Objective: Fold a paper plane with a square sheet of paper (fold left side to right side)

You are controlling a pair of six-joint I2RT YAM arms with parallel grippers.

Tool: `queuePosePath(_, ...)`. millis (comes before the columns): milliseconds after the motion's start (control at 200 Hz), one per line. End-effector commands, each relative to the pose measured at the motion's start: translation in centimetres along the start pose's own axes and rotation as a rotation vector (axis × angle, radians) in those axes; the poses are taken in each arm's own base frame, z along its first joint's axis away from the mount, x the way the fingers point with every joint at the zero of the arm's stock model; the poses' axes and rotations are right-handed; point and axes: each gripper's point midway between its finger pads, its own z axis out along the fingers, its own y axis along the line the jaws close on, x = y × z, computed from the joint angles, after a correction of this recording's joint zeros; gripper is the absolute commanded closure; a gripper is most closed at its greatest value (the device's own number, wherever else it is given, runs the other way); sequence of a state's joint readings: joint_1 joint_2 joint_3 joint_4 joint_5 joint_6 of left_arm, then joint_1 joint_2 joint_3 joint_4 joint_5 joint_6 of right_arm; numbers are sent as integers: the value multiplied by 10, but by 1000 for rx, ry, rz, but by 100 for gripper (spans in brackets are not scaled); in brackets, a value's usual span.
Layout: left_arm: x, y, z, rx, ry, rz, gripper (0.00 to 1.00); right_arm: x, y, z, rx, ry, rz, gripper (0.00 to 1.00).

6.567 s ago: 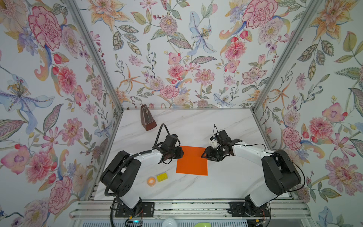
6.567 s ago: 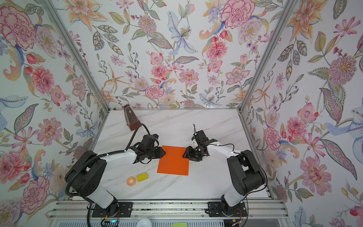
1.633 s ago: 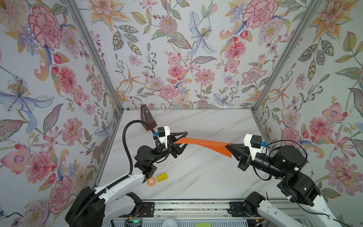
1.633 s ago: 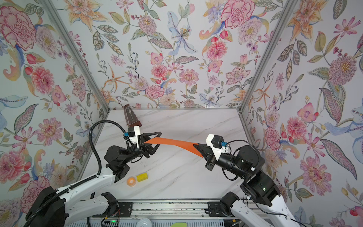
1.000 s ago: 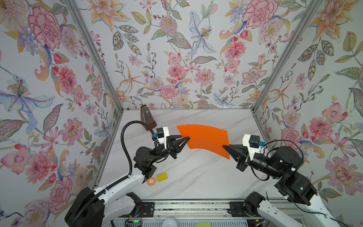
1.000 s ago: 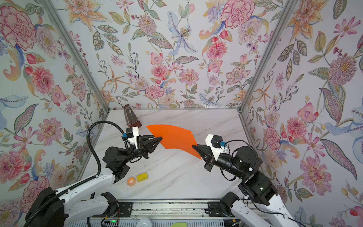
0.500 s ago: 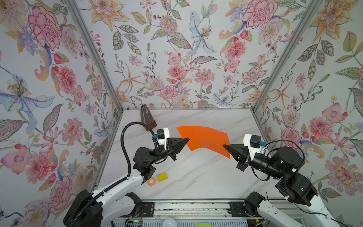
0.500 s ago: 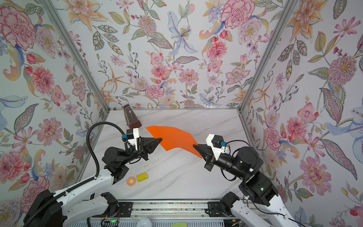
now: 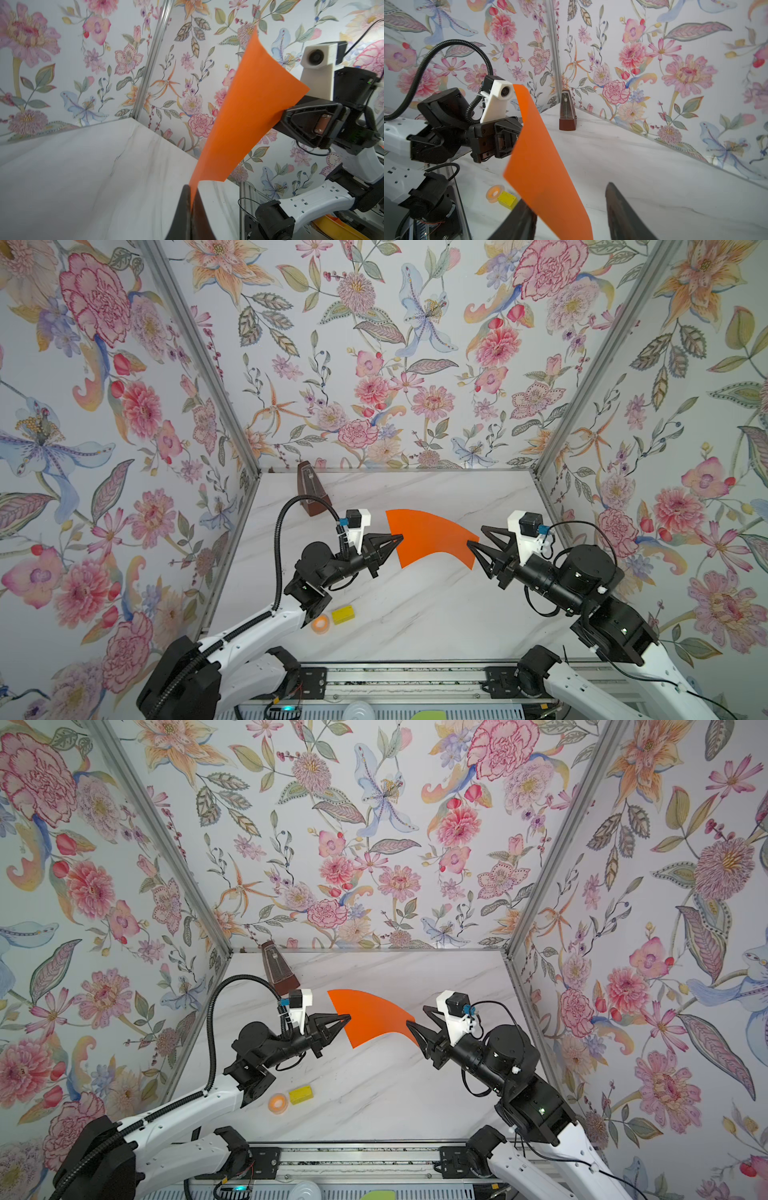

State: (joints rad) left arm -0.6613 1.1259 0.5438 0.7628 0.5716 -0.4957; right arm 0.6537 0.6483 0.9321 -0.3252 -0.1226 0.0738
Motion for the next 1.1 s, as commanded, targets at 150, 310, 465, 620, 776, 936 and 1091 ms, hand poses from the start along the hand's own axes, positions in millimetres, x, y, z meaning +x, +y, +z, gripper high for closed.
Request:
queuePosePath(150, 112, 62, 2, -247, 369, -343, 100, 59, -36, 39, 187, 192, 182, 35)
queuePosePath(310, 179, 87, -12, -353, 611, -437, 100, 104, -41, 66, 209, 330, 340, 33)
queuePosePath(465, 211, 109, -33, -455, 775, -428, 100, 155, -42, 89, 214, 472, 548, 34)
queuePosePath(620, 220, 136, -56, -585, 881, -365, 100, 203, -27, 113, 136, 540, 799, 40)
queuePosePath(776, 215, 153, -71, -624, 893, -374, 100, 244, -21, 125, 114, 645, 988, 59)
queuePosePath(936, 208, 166, -89, -655, 898, -380, 100, 279, -19, 131, 72, 752, 1052, 71)
queuePosePath(1091, 203, 170, -96, -645, 930, -364, 100, 298, -12, 138, 39, 804, 1061, 79)
